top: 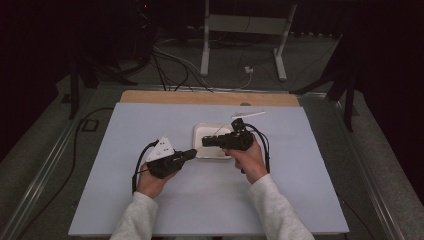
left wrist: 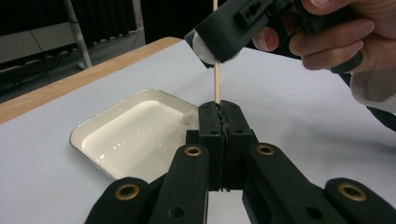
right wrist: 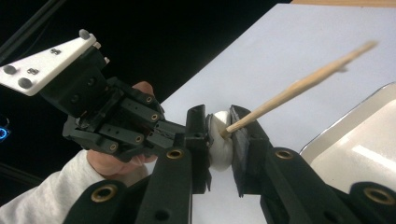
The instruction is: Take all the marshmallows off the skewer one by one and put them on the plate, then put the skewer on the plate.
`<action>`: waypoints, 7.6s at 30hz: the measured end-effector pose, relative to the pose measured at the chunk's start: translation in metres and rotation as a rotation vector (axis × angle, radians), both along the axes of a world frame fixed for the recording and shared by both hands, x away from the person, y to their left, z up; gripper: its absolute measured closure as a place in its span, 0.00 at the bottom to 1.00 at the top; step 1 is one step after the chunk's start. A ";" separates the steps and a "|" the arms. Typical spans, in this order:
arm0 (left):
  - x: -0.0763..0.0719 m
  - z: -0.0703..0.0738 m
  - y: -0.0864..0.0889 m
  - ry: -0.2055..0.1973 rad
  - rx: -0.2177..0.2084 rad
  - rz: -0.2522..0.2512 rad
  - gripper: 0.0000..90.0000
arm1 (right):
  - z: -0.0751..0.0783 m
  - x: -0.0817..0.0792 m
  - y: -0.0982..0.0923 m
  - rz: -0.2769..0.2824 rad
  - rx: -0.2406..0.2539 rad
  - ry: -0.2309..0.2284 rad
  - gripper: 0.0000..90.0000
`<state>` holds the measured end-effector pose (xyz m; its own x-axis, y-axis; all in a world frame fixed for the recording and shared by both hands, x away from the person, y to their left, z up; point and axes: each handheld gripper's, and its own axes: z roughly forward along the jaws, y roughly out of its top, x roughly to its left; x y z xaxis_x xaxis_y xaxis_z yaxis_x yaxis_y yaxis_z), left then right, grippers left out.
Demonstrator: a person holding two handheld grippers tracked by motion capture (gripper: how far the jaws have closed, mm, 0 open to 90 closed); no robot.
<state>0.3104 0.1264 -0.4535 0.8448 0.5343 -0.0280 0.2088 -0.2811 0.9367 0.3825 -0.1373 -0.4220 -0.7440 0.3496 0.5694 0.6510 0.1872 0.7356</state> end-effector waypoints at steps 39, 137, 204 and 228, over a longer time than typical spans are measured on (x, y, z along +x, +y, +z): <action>-0.001 0.003 -0.003 0.001 0.009 0.017 1.00 | -0.008 0.000 0.006 0.018 0.015 0.011 0.84; 0.009 -0.008 -0.007 0.079 0.060 0.217 1.00 | -0.045 0.031 -0.033 -0.326 -0.344 -0.070 0.28; 0.068 -0.050 -0.050 0.357 0.020 0.435 0.38 | -0.024 -0.053 -0.096 -0.331 -0.248 -0.211 0.11; -0.004 0.010 0.045 0.050 -0.086 0.327 0.01 | -0.043 -0.083 -0.128 -0.372 -0.302 -0.276 0.03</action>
<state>0.3061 0.1714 -0.4431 0.6257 0.7705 -0.1217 0.3214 -0.1125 0.9402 0.2995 -0.2656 -0.4646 -0.6468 0.7349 0.2040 0.5038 0.2109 0.8377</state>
